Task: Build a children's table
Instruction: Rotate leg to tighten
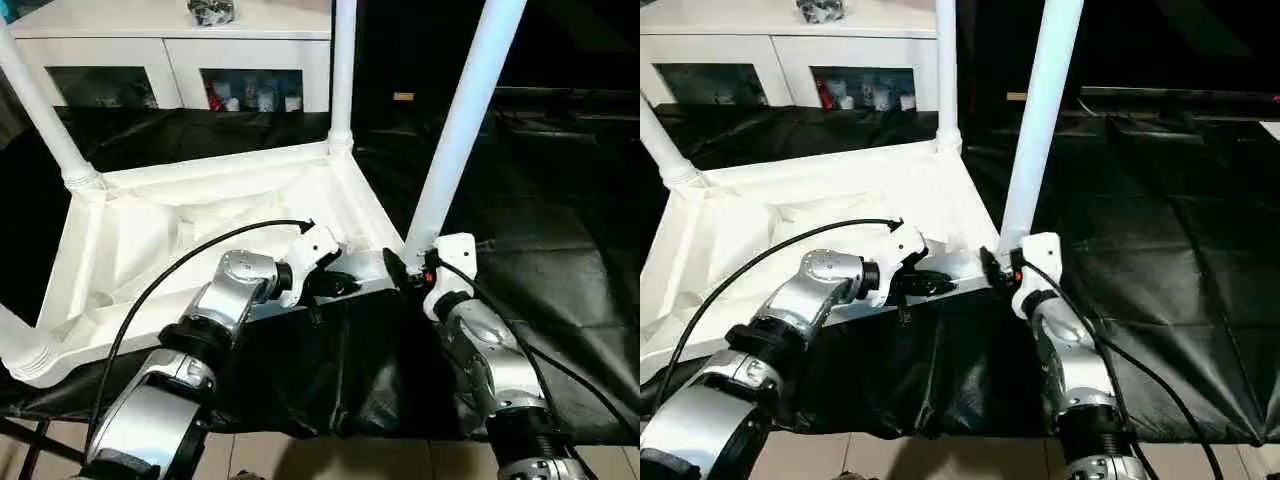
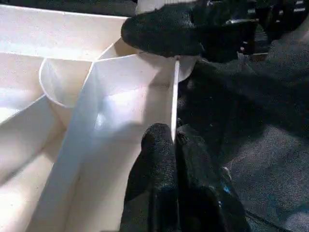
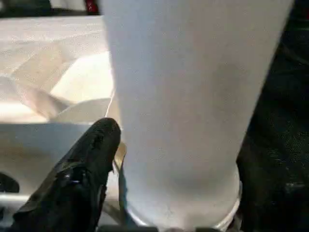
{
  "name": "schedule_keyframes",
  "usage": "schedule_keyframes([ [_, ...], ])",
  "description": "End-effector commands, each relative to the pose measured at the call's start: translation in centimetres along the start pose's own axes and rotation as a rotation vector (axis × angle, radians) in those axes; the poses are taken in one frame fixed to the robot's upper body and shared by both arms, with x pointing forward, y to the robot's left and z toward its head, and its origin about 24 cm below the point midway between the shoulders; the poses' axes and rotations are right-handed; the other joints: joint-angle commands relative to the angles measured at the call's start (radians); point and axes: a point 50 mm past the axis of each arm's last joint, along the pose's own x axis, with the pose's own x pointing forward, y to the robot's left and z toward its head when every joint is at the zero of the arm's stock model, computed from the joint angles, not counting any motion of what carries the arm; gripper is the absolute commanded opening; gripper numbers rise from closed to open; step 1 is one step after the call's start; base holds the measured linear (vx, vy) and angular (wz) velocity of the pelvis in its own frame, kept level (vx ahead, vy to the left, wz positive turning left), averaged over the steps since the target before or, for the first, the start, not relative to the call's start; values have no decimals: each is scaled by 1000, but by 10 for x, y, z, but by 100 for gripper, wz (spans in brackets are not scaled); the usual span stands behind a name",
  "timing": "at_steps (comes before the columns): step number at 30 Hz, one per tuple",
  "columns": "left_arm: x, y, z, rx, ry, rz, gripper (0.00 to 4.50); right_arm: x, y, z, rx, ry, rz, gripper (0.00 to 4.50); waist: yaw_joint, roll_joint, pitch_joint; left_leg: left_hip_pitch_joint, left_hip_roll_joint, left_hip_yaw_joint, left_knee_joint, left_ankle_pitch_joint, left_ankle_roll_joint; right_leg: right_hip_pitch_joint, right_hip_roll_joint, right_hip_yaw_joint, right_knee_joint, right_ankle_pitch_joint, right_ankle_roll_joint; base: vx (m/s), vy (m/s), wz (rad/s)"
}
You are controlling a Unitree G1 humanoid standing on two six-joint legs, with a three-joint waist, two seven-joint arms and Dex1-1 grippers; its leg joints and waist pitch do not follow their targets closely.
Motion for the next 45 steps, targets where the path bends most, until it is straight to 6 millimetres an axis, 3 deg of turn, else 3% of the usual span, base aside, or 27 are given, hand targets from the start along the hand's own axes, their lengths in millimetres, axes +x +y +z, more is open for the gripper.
schedule_keyframes([
  [1, -2, -4, -7, -27, -51, 5, 0, -12, -15, 8, -35, -27, 14, 382, 1, -30, -48, 8, 22, -12, -59, -164, 64, 35, -34, 20, -75, -71, -201, 0, 0, 0],
  [4, -7, -7, -12, -20, -50, -10, 0, -31, -34, 16, -47, -62, 56, 382, 10, -31, -54, 3, 24, -12, -50, -110, 103, 44, -32, 20, -62, 37, -202, 0, 0, 0],
  [5, -7, -7, -12, -20, -49, -10, 0, -34, -36, 17, -46, -65, 64, 382, 10, -30, -54, 5, 24, -11, -47, -91, 117, 39, -31, 19, -58, 85, -215, 0, 0, 0],
  [7, -8, -7, -14, -23, -48, -9, 0, -45, -42, 20, -51, -73, 104, 382, 14, -38, -55, 3, 24, -11, -43, -74, 135, 42, -31, 18, -54, 129, -227, 0, 0, 0],
  [11, -11, -9, -16, -27, -50, -11, 0, -74, -55, 24, -67, -53, 215, 382, 19, -41, -51, 1, 24, -10, -41, -89, 149, 42, -32, 17, -57, 96, -232, 0, 0, 0],
  [15, -12, -10, -18, -18, -47, -13, 0, -95, -58, 22, -90, 12, 312, 382, 9, -44, -44, 4, 30, -12, -47, -155, 112, 37, -33, 16, -68, -27, -229, 0, 0, 0],
  [19, -13, -11, -17, -5, -44, -21, 0, -104, -53, 18, -86, 60, 382, 382, 5, -48, -46, 1, 28, -13, -43, -134, 113, 39, -32, 17, -64, 2, -230, 0, 0, 0],
  [25, -12, -14, -17, -7, -40, -54, 0, -101, -49, 15, -94, 71, 362, 382, 6, -49, -48, 3, 28, -11, -39, -111, 122, 37, -33, 17, -59, 28, -242, 0, 0, 0],
  [28, -14, -15, -19, 32, 11, -95, 0, -90, -56, 17, -127, 58, 265, 382, 6, -44, -50, 4, 27, -12, -38, -79, 122, 37, -31, 15, -53, 70, -252, 0, 0, 0],
  [32, -17, -12, -20, 69, 54, -94, 0, -81, -50, 22, -71, 40, 338, 421, 5, -37, -49, 7, 28, -12, -37, -117, 112, 38, -32, 16, -55, 48, -261, 0, 0, 0],
  [34, -17, -9, -16, 68, 50, -74, 0, -77, -46, 23, -79, 38, 364, 431, 4, -39, -50, 6, 28, -13, -38, -118, 108, 39, -32, 16, -53, 54, -263, 0, 0, 0],
  [36, -17, -7, -15, 62, 47, -57, 32, -76, -46, 24, -74, 38, 365, 450, 6, -38, -49, 7, 29, -13, -38, -121, 100, 39, -33, 16, -53, 49, -261, 0, 0, 0],
  [45, -15, -6, -13, 2, 70, -103, 96, -62, -41, 25, -125, 42, 391, 450, 4, -31, -53, 7, 26, -13, -36, -122, 82, 39, -32, 15, -52, 55, -272, 0, 0, 0],
])
